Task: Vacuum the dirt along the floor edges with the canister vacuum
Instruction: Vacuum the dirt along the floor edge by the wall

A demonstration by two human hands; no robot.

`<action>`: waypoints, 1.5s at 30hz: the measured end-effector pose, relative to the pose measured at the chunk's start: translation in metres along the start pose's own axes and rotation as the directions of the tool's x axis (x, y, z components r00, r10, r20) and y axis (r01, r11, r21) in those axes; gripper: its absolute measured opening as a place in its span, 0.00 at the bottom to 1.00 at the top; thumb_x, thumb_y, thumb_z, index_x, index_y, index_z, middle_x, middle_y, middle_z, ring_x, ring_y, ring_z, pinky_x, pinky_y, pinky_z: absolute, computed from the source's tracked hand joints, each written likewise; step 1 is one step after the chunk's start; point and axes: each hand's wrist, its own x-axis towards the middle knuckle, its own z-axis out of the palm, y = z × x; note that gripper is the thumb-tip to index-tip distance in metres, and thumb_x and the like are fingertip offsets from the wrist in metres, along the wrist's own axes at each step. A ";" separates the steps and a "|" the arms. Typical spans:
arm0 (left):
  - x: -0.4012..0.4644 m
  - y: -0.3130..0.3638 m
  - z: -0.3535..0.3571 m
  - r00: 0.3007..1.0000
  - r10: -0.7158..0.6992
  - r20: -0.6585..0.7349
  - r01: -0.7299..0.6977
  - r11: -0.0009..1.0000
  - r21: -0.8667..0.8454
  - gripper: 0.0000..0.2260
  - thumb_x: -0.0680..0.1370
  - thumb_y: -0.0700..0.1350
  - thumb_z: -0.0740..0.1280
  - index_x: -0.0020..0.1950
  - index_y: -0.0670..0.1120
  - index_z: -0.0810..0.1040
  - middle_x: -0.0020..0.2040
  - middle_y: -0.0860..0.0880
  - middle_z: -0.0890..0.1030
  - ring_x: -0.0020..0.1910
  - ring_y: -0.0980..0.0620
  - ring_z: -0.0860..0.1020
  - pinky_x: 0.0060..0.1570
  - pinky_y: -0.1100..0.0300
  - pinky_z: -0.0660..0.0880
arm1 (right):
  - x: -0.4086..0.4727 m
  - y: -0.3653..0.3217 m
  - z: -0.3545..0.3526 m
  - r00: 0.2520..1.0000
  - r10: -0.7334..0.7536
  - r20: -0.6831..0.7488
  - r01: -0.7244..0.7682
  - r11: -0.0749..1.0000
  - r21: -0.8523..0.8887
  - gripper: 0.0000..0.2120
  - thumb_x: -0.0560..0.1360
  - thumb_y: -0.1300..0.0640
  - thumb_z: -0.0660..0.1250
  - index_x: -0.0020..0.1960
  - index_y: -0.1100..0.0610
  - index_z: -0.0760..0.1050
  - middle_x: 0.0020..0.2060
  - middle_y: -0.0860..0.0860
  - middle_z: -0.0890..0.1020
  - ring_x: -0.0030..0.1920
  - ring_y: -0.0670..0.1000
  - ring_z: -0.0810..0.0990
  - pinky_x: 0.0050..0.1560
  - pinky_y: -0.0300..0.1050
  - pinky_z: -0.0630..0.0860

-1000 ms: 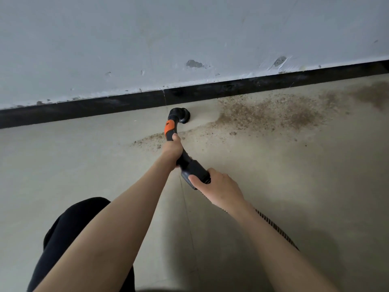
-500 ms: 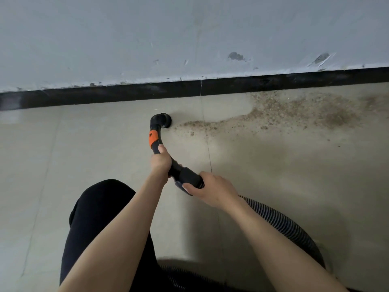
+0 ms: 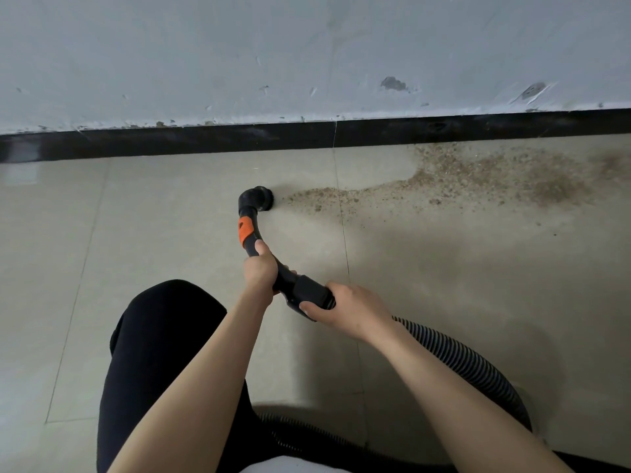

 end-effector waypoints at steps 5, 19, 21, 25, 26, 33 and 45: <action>-0.011 -0.004 0.016 0.999 0.011 0.047 -0.014 0.998 0.063 0.20 0.82 0.59 0.51 0.60 0.42 0.65 0.37 0.43 0.78 0.33 0.45 0.80 0.42 0.51 0.80 | -0.010 0.015 -0.002 0.999 0.038 -0.014 -0.038 0.999 0.023 0.23 0.71 0.27 0.57 0.38 0.47 0.64 0.33 0.44 0.74 0.36 0.52 0.76 0.30 0.43 0.64; -0.020 -0.005 0.055 0.996 0.029 0.080 -0.039 0.991 0.128 0.20 0.82 0.58 0.51 0.48 0.41 0.67 0.38 0.43 0.78 0.43 0.41 0.82 0.48 0.46 0.80 | -0.021 0.044 -0.010 0.991 0.115 -0.064 -0.111 0.992 0.061 0.22 0.72 0.28 0.56 0.42 0.47 0.68 0.33 0.43 0.75 0.33 0.43 0.73 0.30 0.42 0.64; -0.023 -0.007 0.058 0.996 0.026 0.086 -0.037 0.992 0.123 0.19 0.82 0.57 0.52 0.45 0.42 0.66 0.37 0.43 0.77 0.35 0.43 0.81 0.43 0.49 0.80 | -0.024 0.046 -0.009 0.991 0.119 -0.068 -0.115 0.992 0.055 0.22 0.72 0.28 0.56 0.39 0.47 0.65 0.33 0.43 0.74 0.32 0.43 0.71 0.29 0.42 0.63; -0.028 -0.011 0.064 0.995 0.045 0.086 -0.057 0.988 0.145 0.19 0.82 0.57 0.51 0.45 0.42 0.66 0.36 0.43 0.77 0.32 0.44 0.80 0.43 0.49 0.81 | -0.029 0.050 -0.008 0.990 0.122 -0.074 -0.119 0.992 0.052 0.22 0.72 0.28 0.56 0.38 0.46 0.63 0.32 0.43 0.73 0.31 0.43 0.70 0.29 0.41 0.63; -0.029 -0.010 0.066 0.994 0.056 0.092 -0.070 0.984 0.163 0.19 0.82 0.57 0.51 0.47 0.42 0.66 0.37 0.43 0.77 0.35 0.43 0.80 0.46 0.48 0.80 | -0.030 0.052 -0.008 0.989 0.128 -0.077 -0.123 0.990 0.067 0.21 0.72 0.28 0.57 0.38 0.46 0.63 0.32 0.42 0.73 0.31 0.43 0.71 0.30 0.41 0.63; -0.042 -0.002 0.090 0.988 0.074 0.133 -0.107 0.958 0.266 0.20 0.82 0.58 0.51 0.56 0.41 0.65 0.56 0.37 0.78 0.54 0.38 0.79 0.54 0.43 0.78 | -0.033 0.065 -0.014 0.979 0.190 -0.073 -0.178 0.973 0.148 0.22 0.73 0.29 0.57 0.42 0.47 0.67 0.34 0.44 0.75 0.38 0.50 0.77 0.36 0.46 0.71; -0.039 -0.001 0.108 0.977 0.141 0.162 -0.191 0.913 0.359 0.18 0.82 0.56 0.51 0.55 0.41 0.66 0.51 0.39 0.77 0.54 0.39 0.80 0.51 0.47 0.78 | -0.035 0.070 -0.011 0.966 0.253 -0.057 -0.232 0.941 0.246 0.24 0.72 0.28 0.56 0.44 0.49 0.68 0.37 0.46 0.77 0.38 0.50 0.78 0.36 0.45 0.71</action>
